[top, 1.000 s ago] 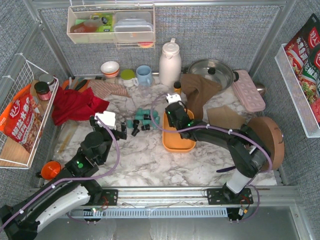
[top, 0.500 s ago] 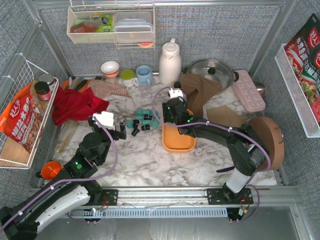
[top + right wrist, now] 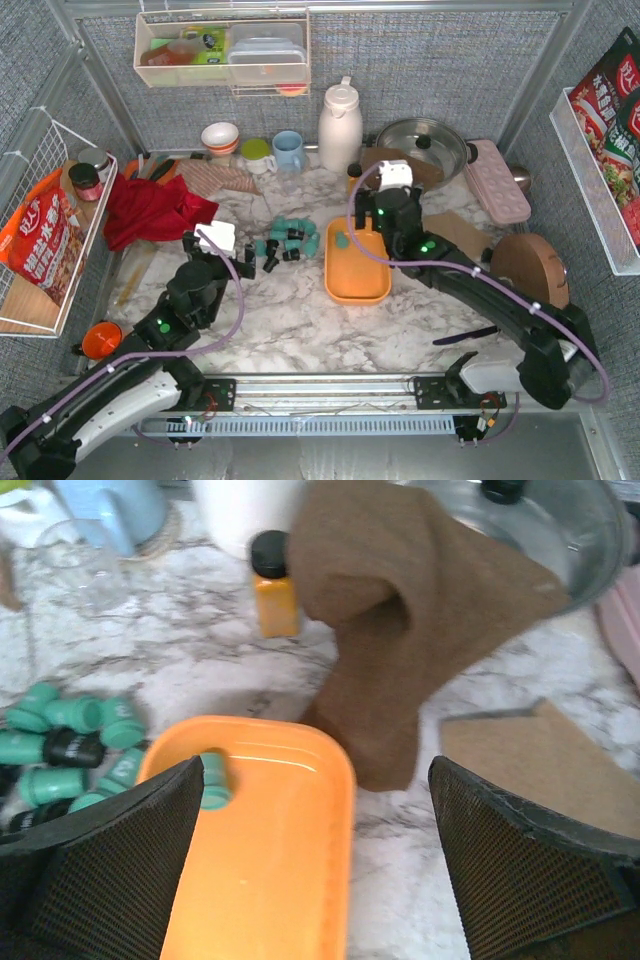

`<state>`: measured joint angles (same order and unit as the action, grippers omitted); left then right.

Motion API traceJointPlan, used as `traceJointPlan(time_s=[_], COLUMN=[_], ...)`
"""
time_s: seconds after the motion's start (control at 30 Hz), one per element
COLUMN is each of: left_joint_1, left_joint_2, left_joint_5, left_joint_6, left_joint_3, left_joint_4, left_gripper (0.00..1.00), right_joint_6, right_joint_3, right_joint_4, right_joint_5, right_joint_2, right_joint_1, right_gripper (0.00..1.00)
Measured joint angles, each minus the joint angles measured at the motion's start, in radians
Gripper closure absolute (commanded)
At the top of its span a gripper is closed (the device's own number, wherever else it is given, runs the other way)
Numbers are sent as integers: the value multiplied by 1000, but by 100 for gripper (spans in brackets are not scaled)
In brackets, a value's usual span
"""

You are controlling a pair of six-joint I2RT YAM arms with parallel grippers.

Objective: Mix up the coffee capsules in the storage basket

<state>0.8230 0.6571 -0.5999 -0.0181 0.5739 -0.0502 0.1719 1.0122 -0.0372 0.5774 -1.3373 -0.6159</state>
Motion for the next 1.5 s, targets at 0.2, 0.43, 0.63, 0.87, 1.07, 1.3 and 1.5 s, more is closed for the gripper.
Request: traceJointPlan(time_s=[0.2, 0.43, 0.63, 0.87, 1.07, 1.3, 1.5], left_joint_1=[-10, -92, -320, -481, -546, -564, -564], left_joint_2=[43, 137, 289, 494, 674, 911, 1030], left_joint_5=[-28, -63, -2, 137, 190, 188, 182], left_joint_6=[12, 73, 216, 389, 481, 569, 616], left_joint_3=[6, 14, 86, 125, 190, 319, 365], left_joint_4=[1, 21, 80, 138, 166, 265, 316], left_gripper=[1, 1, 1, 1, 1, 2, 18], right_joint_6=[-3, -21, -29, -17, -9, -2, 3], right_joint_3=[-119, -265, -325, -292, -292, -292, -292], right_joint_4=[34, 30, 26, 47, 61, 87, 94], right_joint_5=[-9, -117, -176, -247, -268, -282, -289], right_joint_2=[164, 317, 336, 329, 346, 347, 343], right_joint_1=[84, 93, 93, 93, 93, 93, 93], right_gripper=[1, 2, 4, 4, 4, 4, 4])
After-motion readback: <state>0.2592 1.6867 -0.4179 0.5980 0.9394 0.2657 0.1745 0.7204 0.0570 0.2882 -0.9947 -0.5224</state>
